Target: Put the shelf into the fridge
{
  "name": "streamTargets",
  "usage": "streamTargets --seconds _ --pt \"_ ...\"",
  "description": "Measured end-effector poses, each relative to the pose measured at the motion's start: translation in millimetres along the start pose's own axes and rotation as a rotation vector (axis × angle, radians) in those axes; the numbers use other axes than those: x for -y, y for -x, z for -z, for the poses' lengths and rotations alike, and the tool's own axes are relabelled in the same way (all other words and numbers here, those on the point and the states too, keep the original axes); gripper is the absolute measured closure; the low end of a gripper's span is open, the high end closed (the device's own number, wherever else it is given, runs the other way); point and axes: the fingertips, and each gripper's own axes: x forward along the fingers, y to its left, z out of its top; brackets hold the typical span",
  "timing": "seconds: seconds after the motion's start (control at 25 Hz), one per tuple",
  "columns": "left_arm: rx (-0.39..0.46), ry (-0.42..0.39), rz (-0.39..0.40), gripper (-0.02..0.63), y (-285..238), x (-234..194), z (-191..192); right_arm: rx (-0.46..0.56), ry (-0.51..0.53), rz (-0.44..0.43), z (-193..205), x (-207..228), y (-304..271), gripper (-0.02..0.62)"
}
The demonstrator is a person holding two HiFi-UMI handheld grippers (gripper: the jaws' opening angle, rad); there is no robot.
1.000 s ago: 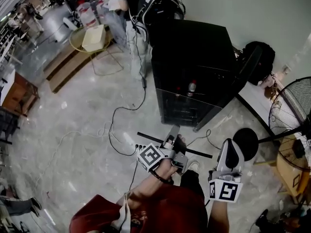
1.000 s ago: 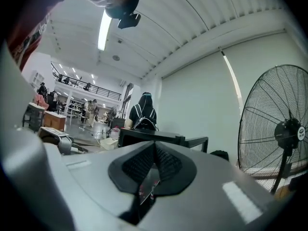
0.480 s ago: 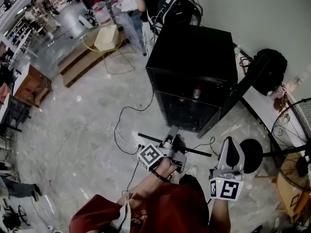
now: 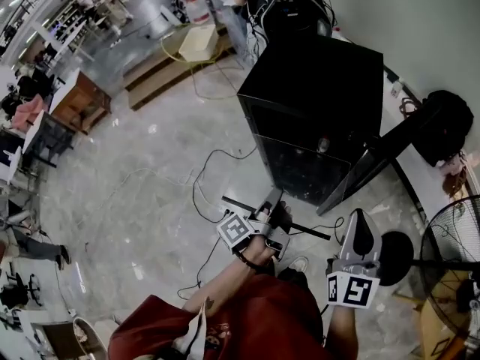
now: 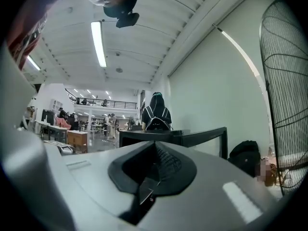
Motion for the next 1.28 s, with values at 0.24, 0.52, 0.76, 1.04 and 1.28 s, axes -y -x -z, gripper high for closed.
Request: streamTargets --seconds 0.24,0.52,0.76,1.04,1.28 --pt "-0.022 -0.008 0.023 0.594 -8 -2 -10 -0.025 -0.006 -0.060 6 -16 -18 0.595" --pt "-0.071 0.023 0.040 0.594 -29 -17 -14 -0.046 0.017 -0.065 11 -23 -48 0.595" --pt "-0.084 0.042 0.031 0.594 -42 -35 -24 -0.085 0.041 -0.079 22 -37 -69 0.595" --pt "-0.103 0.089 0.043 0.594 -63 -45 -29 -0.116 0.062 -0.081 28 -47 -84 0.595" --pt "-0.110 0.101 0.037 0.594 -83 -56 -34 -0.140 0.071 -0.070 33 -50 -99 0.595"
